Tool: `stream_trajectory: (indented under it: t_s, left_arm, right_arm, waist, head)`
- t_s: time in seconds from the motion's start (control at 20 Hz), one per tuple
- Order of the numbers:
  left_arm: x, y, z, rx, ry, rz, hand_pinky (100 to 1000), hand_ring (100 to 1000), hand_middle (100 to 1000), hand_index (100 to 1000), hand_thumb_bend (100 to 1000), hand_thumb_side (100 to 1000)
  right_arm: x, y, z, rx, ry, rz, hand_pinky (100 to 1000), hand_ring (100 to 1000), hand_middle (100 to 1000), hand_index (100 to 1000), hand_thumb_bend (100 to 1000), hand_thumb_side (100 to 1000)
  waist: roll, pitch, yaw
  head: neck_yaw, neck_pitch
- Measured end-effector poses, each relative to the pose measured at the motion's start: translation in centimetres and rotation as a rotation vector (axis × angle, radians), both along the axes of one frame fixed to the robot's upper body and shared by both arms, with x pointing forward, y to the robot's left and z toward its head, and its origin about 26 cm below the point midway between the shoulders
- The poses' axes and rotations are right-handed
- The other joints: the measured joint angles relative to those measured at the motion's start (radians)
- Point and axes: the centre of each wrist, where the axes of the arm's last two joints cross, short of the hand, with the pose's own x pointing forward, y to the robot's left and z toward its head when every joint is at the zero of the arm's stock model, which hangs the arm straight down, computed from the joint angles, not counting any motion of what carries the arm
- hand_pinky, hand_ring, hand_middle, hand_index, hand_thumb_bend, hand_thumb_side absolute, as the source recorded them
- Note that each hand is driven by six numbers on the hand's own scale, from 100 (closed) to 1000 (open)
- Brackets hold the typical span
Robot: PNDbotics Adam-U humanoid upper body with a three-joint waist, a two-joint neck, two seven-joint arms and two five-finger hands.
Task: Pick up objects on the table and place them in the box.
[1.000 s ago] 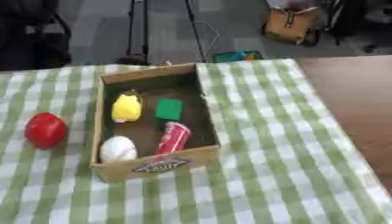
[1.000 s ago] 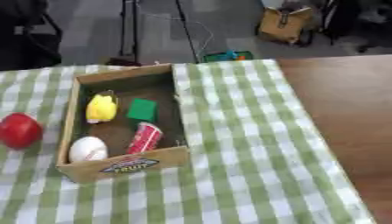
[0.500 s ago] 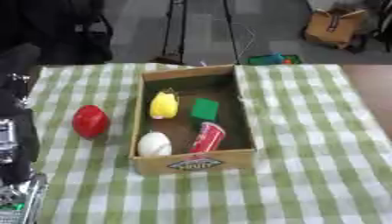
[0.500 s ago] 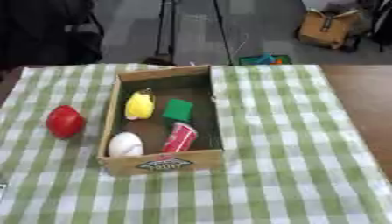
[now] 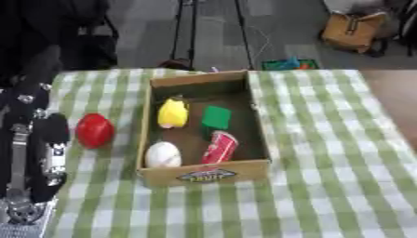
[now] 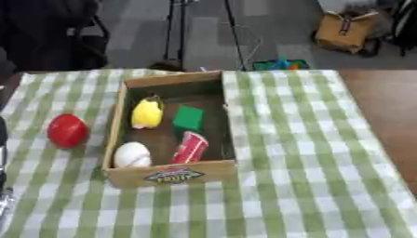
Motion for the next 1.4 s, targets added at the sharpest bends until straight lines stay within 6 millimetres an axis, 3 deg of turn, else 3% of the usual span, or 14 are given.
stream_trajectory:
  t_s: [0.35, 0.4, 0.45, 0.55, 0.6, 0.7, 1.4]
  left_arm:
    - [-0.02, 0.19, 0.04, 0.069, -0.044, 0.083, 1000, 1000, 987, 1000, 100, 906]
    - [-0.03, 0.22, 0.05, 0.072, -0.054, 0.096, 1000, 1000, 982, 1000, 124, 1000]
    - [-0.03, 0.24, 0.06, 0.073, -0.065, 0.106, 1000, 1000, 982, 1000, 124, 1000]
    - [-0.03, 0.3, 0.08, 0.067, -0.092, 0.124, 1000, 1000, 977, 1000, 169, 1000]
    - [-0.03, 0.3, 0.08, 0.061, -0.106, 0.13, 1000, 1000, 972, 1000, 273, 1000]
    - [-0.03, 0.3, 0.08, 0.046, -0.131, 0.143, 1000, 1000, 967, 996, 313, 1000]
    - [-0.01, 0.1, 0.04, -0.002, -0.187, 0.168, 1000, 998, 948, 980, 277, 1000]
  right_arm:
    - [0.0, 0.0, 0.0, 0.0, 0.001, 0.0, 630, 662, 520, 642, 100, 345]
    - [0.0, 0.0, 0.0, 0.0, 0.001, 0.0, 631, 663, 520, 642, 100, 345]
    - [0.0, 0.0, 0.0, 0.0, 0.002, 0.0, 631, 663, 520, 642, 100, 345]
    - [0.0, 0.0, 0.0, 0.0, 0.002, 0.0, 631, 662, 520, 642, 100, 345]
    - [0.0, 0.0, 0.0, 0.0, 0.002, 0.0, 631, 663, 520, 643, 100, 344]
    - [0.0, 0.0, -0.01, 0.0, 0.002, 0.001, 631, 663, 520, 642, 100, 344]
    - [0.0, 0.0, -0.01, -0.002, 0.003, 0.003, 631, 664, 521, 643, 100, 345]
  waist:
    - [0.0, 0.0, -0.001]
    - [0.0, 0.0, -0.001]
    - [0.0, 0.0, -0.001]
    - [0.0, 0.0, -0.001]
    - [0.0, 0.0, -0.001]
    - [0.0, 0.0, -0.001]
    - [0.0, 0.0, -0.004]
  head:
    - [-0.011, -0.01]
    - [-0.013, -0.011]
    - [-0.015, -0.011]
    - [-0.017, -0.012]
    - [-0.018, -0.013]
    - [-0.021, -0.014]
    - [-0.031, -0.015]
